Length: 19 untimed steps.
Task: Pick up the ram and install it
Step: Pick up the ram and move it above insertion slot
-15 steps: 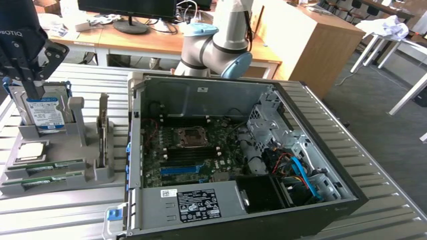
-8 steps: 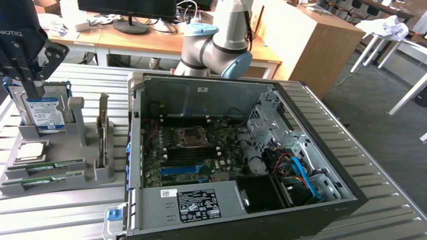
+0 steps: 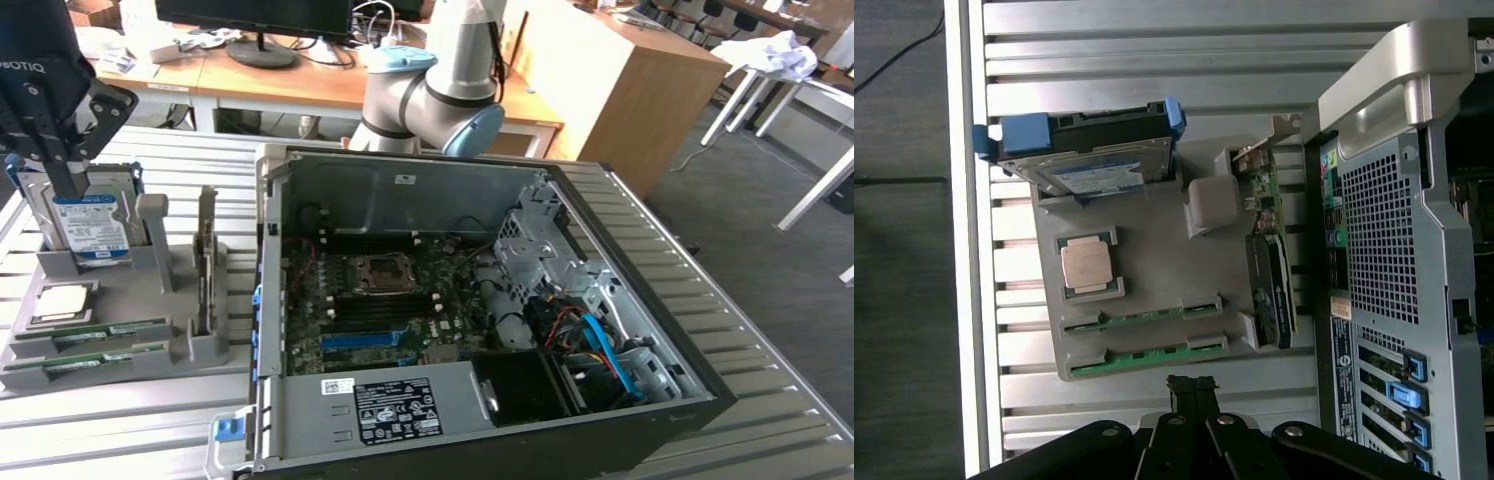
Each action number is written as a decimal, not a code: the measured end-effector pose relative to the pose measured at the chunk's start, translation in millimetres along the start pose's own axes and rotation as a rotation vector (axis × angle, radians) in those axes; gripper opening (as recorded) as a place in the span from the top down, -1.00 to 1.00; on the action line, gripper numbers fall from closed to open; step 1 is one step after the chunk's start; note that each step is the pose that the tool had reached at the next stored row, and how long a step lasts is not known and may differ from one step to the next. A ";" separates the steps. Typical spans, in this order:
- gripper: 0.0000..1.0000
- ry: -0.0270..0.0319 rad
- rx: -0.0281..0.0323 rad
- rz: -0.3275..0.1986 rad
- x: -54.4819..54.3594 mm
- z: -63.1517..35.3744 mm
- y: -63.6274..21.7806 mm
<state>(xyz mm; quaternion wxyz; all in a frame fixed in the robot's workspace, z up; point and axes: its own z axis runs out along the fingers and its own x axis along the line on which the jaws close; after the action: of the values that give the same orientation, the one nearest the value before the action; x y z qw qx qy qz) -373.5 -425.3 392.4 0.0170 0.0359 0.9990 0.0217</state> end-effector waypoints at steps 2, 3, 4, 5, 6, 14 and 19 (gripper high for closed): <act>0.80 0.0003 -0.0002 -0.007 0.0 0.0 0.0; 0.80 0.0005 -0.0004 -0.011 0.0 0.0 0.0; 0.80 0.0007 -0.0005 -0.017 0.0 0.0 0.0; 0.80 0.0010 -0.0008 -0.022 0.0 0.0 0.0; 0.80 0.0013 -0.0009 -0.028 0.0 0.0 0.0; 0.80 0.0032 -0.0017 -0.071 0.3 0.0 -0.2; 0.80 0.0045 -0.0020 -0.103 0.3 0.0 -0.2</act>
<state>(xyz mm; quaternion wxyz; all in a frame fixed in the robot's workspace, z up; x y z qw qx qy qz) -373.9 -425.5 392.4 0.0159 -0.0156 0.9995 0.0219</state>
